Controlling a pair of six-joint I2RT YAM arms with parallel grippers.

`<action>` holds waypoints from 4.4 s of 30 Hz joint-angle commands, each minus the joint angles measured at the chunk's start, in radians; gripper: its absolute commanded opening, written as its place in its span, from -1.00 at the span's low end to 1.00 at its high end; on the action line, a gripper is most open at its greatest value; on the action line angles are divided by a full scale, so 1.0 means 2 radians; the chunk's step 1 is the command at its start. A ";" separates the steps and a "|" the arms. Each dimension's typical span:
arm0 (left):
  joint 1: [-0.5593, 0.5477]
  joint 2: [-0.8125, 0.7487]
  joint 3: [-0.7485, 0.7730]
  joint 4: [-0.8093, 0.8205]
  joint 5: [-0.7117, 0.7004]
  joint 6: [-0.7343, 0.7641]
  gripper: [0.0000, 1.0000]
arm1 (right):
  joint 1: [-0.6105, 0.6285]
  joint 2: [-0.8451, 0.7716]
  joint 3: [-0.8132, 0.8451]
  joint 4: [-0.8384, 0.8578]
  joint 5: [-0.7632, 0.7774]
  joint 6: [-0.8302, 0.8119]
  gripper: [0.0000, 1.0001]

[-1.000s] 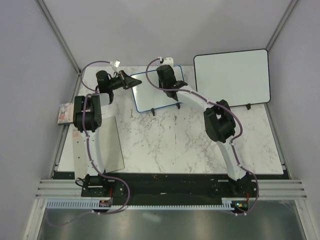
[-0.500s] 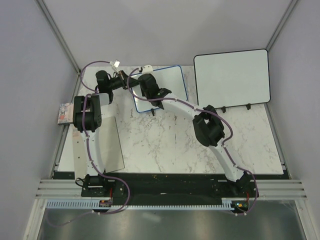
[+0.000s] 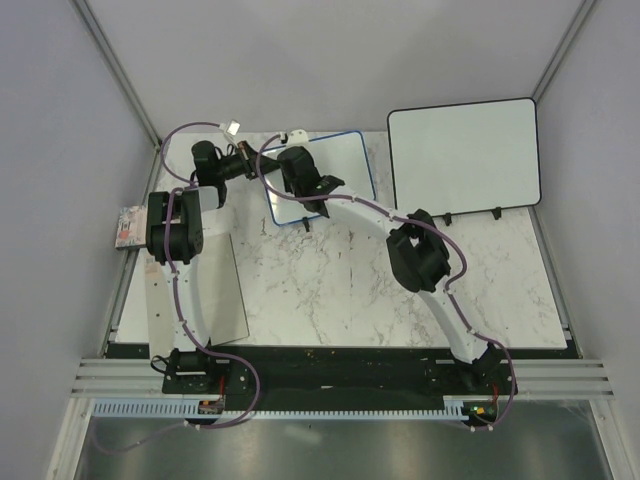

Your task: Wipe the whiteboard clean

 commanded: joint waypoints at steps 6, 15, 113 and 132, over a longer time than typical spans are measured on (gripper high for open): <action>-0.007 0.003 0.000 -0.019 0.001 0.119 -0.96 | -0.112 -0.039 -0.100 -0.016 0.017 0.019 -1.00; -0.007 0.003 0.000 -0.021 0.001 0.120 -0.97 | -0.172 -0.053 -0.134 -0.007 -0.005 0.019 -1.00; -0.014 -0.217 -0.189 -0.223 -0.189 0.256 0.64 | -0.017 -0.469 -0.630 0.008 -0.132 0.109 0.36; -0.087 -0.513 -0.399 -0.209 -0.512 0.174 -0.33 | -0.018 -0.509 -0.641 0.007 -0.093 0.116 0.36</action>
